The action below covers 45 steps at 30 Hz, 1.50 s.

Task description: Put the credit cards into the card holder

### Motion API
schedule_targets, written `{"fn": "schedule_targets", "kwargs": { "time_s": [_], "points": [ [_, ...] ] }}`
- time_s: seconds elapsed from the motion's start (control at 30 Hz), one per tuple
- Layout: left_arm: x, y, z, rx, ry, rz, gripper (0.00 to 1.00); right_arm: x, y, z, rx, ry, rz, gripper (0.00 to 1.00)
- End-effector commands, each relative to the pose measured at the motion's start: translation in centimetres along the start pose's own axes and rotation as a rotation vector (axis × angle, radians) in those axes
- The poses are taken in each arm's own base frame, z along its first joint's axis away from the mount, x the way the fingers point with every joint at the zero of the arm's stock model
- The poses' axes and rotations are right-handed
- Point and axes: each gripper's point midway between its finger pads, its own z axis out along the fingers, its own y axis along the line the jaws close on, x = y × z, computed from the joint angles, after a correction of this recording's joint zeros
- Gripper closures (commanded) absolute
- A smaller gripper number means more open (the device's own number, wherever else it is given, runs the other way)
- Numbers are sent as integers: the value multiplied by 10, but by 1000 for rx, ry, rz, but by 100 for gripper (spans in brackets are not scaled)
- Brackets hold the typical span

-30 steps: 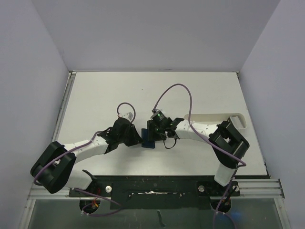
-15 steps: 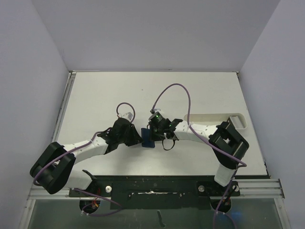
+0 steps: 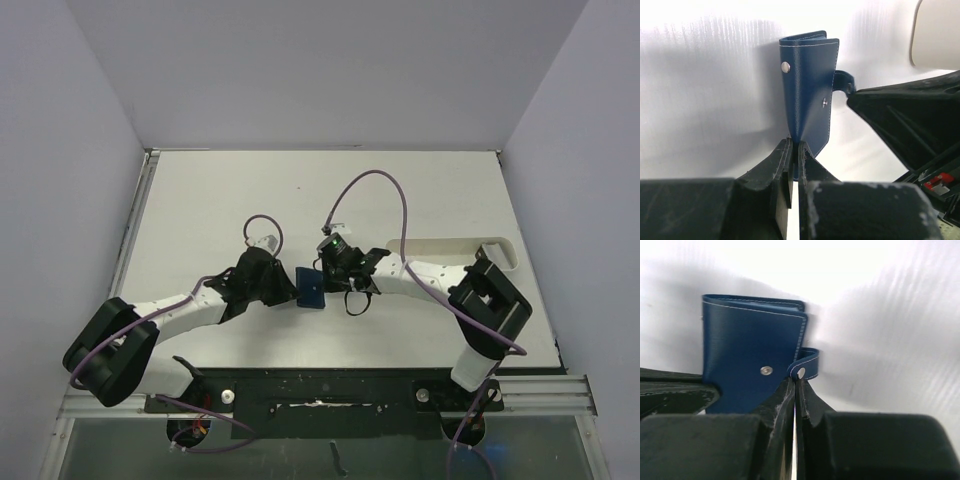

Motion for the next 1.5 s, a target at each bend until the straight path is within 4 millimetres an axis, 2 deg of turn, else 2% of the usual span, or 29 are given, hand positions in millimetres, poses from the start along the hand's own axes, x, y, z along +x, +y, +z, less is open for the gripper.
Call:
{"fn": "schedule_targets", "kwargs": {
  "time_s": [0.0,0.1,0.23,0.33,0.47,0.57,0.67,0.83,0.87,1.07,1.37,1.47],
  "points": [
    [-3,3,0,-19,-17,15,100,-18,-23,-14,91,-89,-15,100],
    [-3,5,2,-26,-12,13,100,-20,-25,-17,87,-95,-18,100],
    [-8,-1,2,-22,-12,9,98,-23,-17,-25,40,-105,-23,100],
    [-16,-1,0,-46,-28,12,75,-30,-6,-38,-19,-131,-16,100],
    [-35,-3,-10,-58,-71,14,57,-41,17,-56,-139,-162,-7,100],
    [-50,3,-23,-78,-109,7,53,-51,34,-71,-229,-191,12,100],
    [-72,-2,-39,-54,-156,-6,49,-58,52,-82,-318,-211,34,100],
    [-83,-4,-58,16,-176,-32,47,-63,72,-89,-425,-219,75,100],
    [-85,-10,-62,43,-182,-26,46,-62,71,-88,-424,-216,78,100],
    [-66,-9,-53,108,-126,-25,45,-57,55,-77,-370,-199,118,100],
    [-52,20,-32,10,-68,-16,47,-40,7,-69,-201,-182,128,100],
    [-48,24,-26,5,-54,-12,47,-34,-5,-70,-180,-183,141,100]
  ]
}}
